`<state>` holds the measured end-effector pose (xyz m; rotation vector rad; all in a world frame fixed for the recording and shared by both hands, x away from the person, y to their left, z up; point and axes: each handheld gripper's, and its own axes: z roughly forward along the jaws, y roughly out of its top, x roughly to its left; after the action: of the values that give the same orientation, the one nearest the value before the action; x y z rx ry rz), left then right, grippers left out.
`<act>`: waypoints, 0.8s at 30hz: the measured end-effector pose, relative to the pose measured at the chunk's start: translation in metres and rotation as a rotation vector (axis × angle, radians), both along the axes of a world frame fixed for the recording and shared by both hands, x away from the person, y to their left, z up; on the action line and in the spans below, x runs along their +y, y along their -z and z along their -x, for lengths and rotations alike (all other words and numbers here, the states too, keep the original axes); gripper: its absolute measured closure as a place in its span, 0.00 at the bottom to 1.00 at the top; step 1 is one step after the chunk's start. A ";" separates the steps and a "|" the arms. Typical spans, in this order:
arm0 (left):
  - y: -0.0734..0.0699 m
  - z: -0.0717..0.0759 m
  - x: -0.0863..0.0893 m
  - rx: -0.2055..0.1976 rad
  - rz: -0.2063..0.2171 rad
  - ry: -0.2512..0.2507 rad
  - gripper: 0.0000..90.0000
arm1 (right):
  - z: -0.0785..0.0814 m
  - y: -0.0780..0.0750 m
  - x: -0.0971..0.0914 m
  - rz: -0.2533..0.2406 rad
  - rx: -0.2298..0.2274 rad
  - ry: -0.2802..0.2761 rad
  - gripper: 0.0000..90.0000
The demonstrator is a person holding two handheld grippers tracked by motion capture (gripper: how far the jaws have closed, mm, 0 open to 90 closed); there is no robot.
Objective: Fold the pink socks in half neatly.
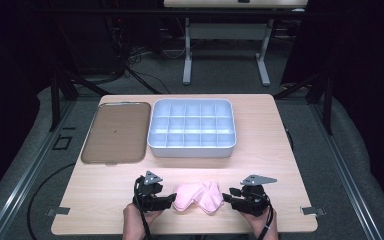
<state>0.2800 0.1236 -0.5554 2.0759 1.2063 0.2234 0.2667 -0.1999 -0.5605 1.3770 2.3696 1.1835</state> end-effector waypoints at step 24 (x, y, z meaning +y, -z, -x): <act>0.017 -0.011 -0.006 0.006 -0.011 0.060 0.94 | -0.001 0.012 0.014 0.123 -0.019 0.003 0.97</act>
<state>0.2911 0.1178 -0.5722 2.1205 1.1468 0.1971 0.2675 -0.1864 -0.5724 1.3248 2.3822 1.0266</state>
